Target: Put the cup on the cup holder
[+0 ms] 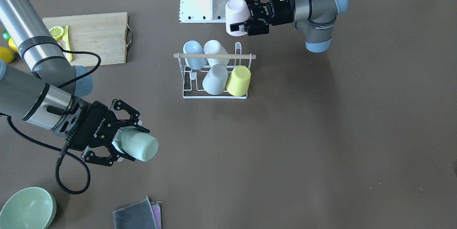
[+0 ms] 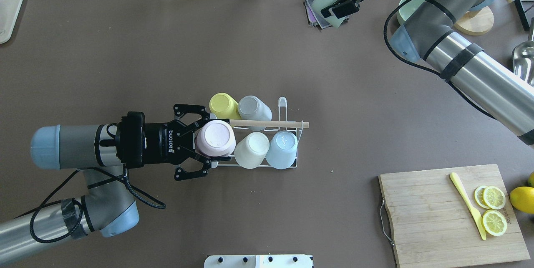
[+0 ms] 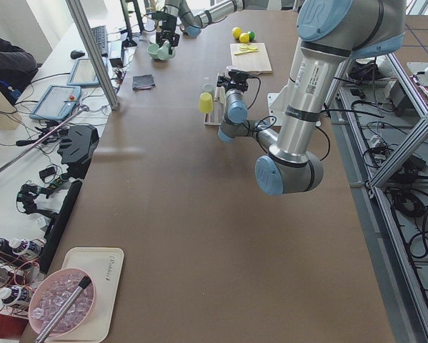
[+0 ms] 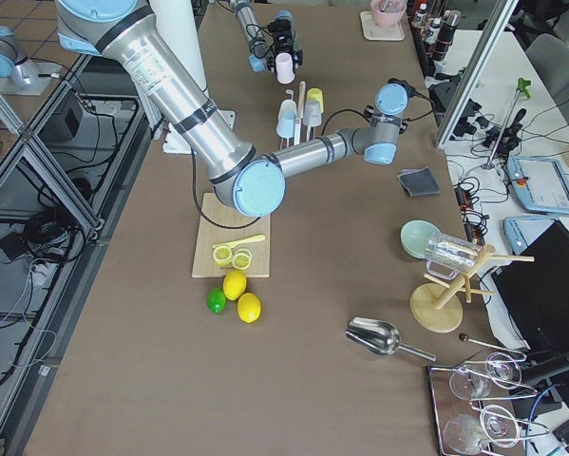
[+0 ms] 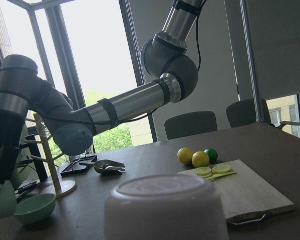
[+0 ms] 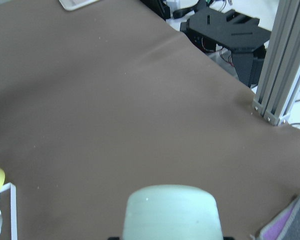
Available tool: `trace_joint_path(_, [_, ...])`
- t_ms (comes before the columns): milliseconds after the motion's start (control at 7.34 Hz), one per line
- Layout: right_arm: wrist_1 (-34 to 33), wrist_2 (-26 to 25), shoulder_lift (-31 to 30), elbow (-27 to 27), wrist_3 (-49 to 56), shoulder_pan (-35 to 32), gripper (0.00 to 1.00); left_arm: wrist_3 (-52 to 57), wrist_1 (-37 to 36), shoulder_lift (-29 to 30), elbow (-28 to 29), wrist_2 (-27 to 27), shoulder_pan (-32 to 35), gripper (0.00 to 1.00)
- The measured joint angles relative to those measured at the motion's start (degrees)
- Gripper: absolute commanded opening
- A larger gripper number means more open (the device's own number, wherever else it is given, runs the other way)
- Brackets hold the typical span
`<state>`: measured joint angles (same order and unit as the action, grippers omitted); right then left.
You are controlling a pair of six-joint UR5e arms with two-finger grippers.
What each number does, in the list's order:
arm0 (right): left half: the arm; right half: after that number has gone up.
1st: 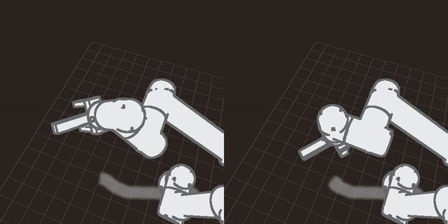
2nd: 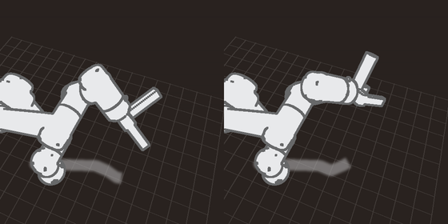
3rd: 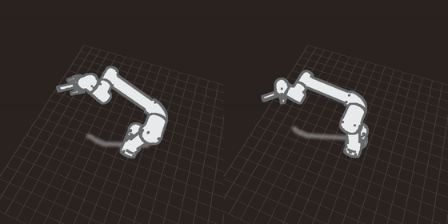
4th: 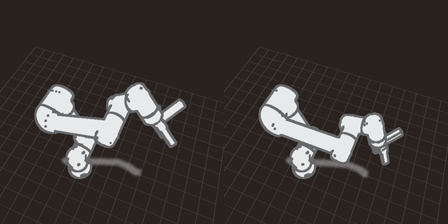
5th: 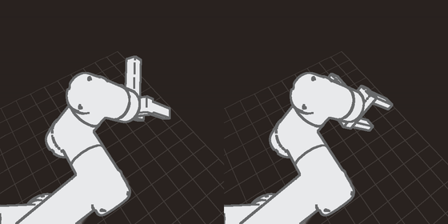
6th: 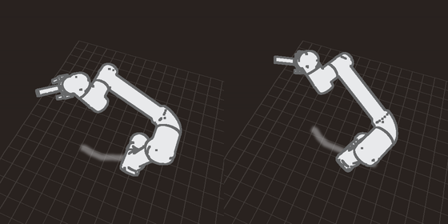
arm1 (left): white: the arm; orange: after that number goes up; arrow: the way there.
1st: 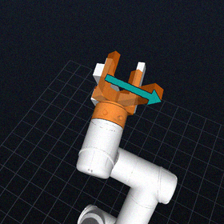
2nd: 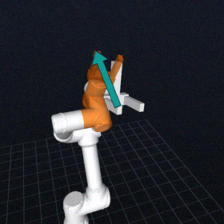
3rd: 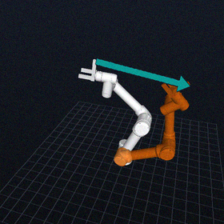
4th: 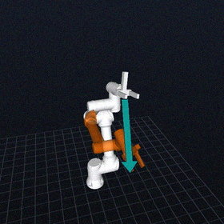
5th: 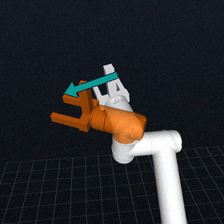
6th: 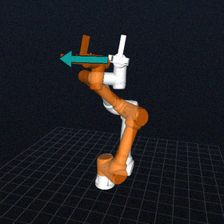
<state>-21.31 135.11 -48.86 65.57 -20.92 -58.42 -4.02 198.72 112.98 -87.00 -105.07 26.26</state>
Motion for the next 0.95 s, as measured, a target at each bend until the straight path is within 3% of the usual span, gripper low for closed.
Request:
trace_joint_path(545, [22.7,-8.1,-5.2,-0.1,-12.3,5.4,0.0,0.3,2.0,0.1,2.3,2.6,-1.2,0.27])
trace_joint_path(953, [28.5,-18.4,-5.7,2.0,-15.6,10.9,0.0,0.3,1.8,0.1,3.2,7.2,-1.3,0.28])
